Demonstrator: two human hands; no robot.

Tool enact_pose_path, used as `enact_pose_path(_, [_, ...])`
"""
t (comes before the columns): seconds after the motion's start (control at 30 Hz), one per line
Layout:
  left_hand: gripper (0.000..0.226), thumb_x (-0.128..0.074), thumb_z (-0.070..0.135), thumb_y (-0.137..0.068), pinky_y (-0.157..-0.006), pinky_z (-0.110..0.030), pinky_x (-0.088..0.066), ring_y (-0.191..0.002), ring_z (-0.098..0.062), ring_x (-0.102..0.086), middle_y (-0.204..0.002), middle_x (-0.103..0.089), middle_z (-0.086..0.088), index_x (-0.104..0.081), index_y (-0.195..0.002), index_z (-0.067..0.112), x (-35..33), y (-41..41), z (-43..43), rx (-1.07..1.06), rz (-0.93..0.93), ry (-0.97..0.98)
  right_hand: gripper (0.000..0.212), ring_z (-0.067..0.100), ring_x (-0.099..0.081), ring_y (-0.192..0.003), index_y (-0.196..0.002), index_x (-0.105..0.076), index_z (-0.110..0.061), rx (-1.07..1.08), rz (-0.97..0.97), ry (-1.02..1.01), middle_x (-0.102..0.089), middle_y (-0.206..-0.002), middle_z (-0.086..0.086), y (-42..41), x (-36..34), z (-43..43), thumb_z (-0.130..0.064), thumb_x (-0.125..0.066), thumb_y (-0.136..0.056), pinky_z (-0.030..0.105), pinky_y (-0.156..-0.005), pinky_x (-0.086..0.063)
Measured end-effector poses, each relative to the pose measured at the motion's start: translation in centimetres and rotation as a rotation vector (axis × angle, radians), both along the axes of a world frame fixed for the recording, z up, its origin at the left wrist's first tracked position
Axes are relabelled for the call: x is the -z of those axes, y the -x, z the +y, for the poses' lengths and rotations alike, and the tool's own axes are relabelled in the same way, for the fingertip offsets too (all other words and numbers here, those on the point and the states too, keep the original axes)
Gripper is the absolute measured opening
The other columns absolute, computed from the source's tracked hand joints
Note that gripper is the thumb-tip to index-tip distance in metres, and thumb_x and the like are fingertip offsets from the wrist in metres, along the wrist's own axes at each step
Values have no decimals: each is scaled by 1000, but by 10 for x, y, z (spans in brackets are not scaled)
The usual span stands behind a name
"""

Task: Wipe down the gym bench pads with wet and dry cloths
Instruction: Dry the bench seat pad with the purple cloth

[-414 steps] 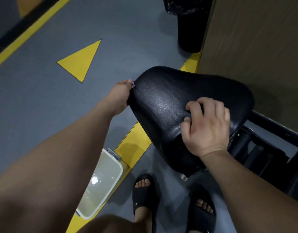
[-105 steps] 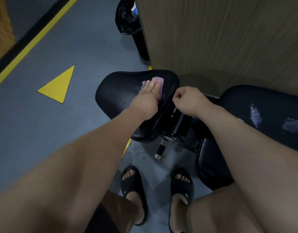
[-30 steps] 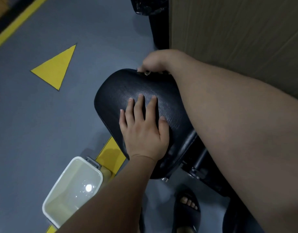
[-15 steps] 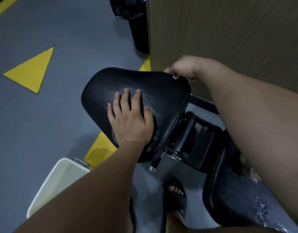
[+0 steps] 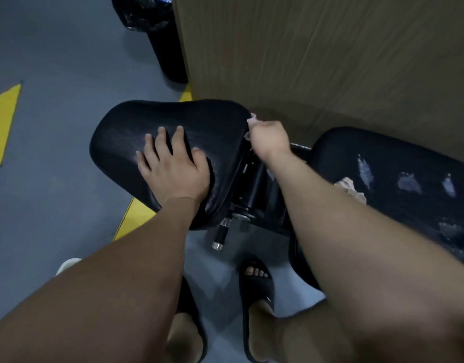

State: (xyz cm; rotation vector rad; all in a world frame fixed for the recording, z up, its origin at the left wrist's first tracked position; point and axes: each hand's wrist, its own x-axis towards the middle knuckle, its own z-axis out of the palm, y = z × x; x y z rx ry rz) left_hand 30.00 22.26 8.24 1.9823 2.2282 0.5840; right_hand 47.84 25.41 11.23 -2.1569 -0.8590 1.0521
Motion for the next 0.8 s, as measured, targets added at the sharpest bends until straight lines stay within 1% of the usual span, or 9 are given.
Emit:
enact_pose_path(0.07, [56, -36, 45, -95, -123, -56, -11, -151, -30, -22, -160, -37, -7, -45, -148, 29, -1, 0, 0, 0, 4, -1, 42, 28, -68, -101, -101, -76, -14, 137, 28, -83, -76, -101, 8, 19, 9, -22, -45, -48, -102, 24, -75, -47])
enact_pose_path(0.1, [56, -36, 45, -96, -123, -56, -10, -151, -30, -21, -160, -36, -7, -45, -148, 29, -1, 0, 0, 0, 3, 3, 40, 26, -68, -106, -105, -77, -15, 188, 41, -136, -76, -105, 7, 31, 12, -33, -43, -50, -102, 23, -85, -49])
enact_pose_path(0.17, [55, -36, 45, -96, -123, -56, -10, -151, -30, -20, -160, -36, -7, -44, -149, 29, -1, 0, -1, 1, -1, 5, 34, 18, -59, -127, -124, -73, -17, 238, 87, -214, -71, -127, 3, 48, 16, -50, -36, -53, -103, 18, -103, -38])
enact_pose_path(0.23, [55, -37, 44, -96, -123, -57, -10, -151, -31, -21, -160, -36, -7, -45, -148, 28, -1, 0, -1, 3, -3, -5, 34, 11, -50, -137, -133, -68, -20, 241, 126, -274, -64, -138, -2, 53, 19, -55, -32, -53, -104, 17, -112, -32])
enact_pose_path(0.33, [54, -38, 44, -96, -123, -57, -11, -151, -31, -22, -160, -37, -7, -45, -148, 28, 3, 0, 1, -3, 5, -22, 32, 11, -57, -129, -129, -70, -22, 260, 183, -328, -67, -133, -7, 44, 26, -41, -33, -57, -102, 20, -106, -40])
enact_pose_path(0.47, [54, -37, 45, -96, -122, -56, -12, -151, -30, -23, -159, -38, -6, -45, -147, 29, 8, 0, 3, -5, 29, -46, 33, 7, -58, -127, -128, -71, -22, 282, 297, -359, -67, -133, -10, 26, 28, -11, -34, -60, -99, 29, -116, -40])
enact_pose_path(0.57, [54, -38, 45, -96, -122, -56, -13, -151, -30, -23, -159, -38, -6, -46, -147, 29, 10, 0, 5, -13, 35, -60, 26, 11, -70, -108, -114, -78, -26, 230, 434, -299, -76, -111, -7, 5, 31, 20, -32, -63, -94, 35, -107, -51])
enact_pose_path(0.63, [53, -38, 44, -96, -122, -56, -13, -151, -30, -23, -158, -39, -6, -46, -147, 29, 12, 0, 5, -13, 36, -70, 29, 17, -73, -101, -108, -80, -28, 126, 438, -216, -78, -105, -5, -11, 28, 40, -35, -62, -86, 41, -102, -55])
enact_pose_path(0.8, [54, -38, 44, -95, -122, -56, -14, -150, -30, -26, -157, -42, -6, -49, -145, 28, 15, -1, 7, -19, 41, -98, 38, 23, -66, -83, -110, -76, -15, -258, 392, 21, -72, -96, 4, -17, 10, 90, -35, -57, -84, 34, -75, -51])
